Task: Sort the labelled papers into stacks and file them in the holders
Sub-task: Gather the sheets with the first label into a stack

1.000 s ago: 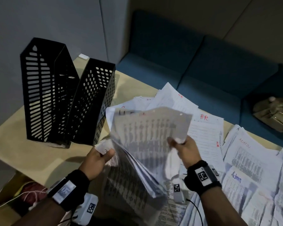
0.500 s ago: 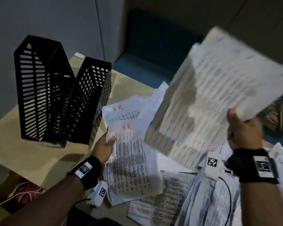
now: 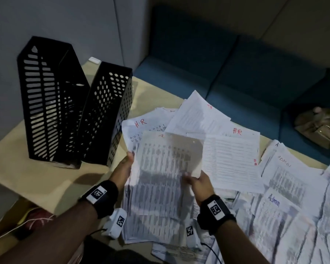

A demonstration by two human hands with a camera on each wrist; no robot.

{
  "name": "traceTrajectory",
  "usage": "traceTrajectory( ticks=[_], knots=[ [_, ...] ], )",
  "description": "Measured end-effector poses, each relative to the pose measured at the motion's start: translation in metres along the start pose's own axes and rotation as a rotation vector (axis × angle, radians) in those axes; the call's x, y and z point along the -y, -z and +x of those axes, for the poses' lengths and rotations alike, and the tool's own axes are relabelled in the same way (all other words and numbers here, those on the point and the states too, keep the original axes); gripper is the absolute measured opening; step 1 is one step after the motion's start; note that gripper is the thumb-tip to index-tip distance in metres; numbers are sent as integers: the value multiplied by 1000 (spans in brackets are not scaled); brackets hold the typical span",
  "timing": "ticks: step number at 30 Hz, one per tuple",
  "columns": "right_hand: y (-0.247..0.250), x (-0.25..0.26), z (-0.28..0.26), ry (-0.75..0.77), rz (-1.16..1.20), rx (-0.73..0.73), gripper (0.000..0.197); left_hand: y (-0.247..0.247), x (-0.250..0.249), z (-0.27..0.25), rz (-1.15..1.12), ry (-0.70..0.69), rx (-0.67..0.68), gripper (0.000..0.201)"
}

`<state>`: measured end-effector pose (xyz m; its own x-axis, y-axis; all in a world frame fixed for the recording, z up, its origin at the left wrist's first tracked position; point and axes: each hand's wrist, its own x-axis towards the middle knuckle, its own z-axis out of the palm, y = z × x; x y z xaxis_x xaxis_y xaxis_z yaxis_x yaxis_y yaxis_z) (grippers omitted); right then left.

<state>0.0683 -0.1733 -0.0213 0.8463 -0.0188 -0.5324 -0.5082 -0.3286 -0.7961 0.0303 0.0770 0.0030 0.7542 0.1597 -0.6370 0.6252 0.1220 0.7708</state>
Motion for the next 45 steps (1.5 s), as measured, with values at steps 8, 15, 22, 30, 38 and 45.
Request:
traceTrajectory(
  ticks=[8,15,22,30,38,45],
  knots=[
    [14,11,9,102,97,-102,31,-1,6,2,304,-51,133,63],
    [3,14,17,315,-235,-46,32,-1,-3,-1,189,-208,263,79],
    [-2,18,15,376,-486,35,26,-2,-12,3,318,-239,281,51],
    [17,20,8,334,-306,64,34,-4,20,-3,218,-134,89,43],
    [55,-33,-20,328,-995,434,56,8,8,-3,165,-85,-251,42],
    [26,-50,-53,377,-1160,439,66,11,28,9,220,-63,-161,29]
  ],
)
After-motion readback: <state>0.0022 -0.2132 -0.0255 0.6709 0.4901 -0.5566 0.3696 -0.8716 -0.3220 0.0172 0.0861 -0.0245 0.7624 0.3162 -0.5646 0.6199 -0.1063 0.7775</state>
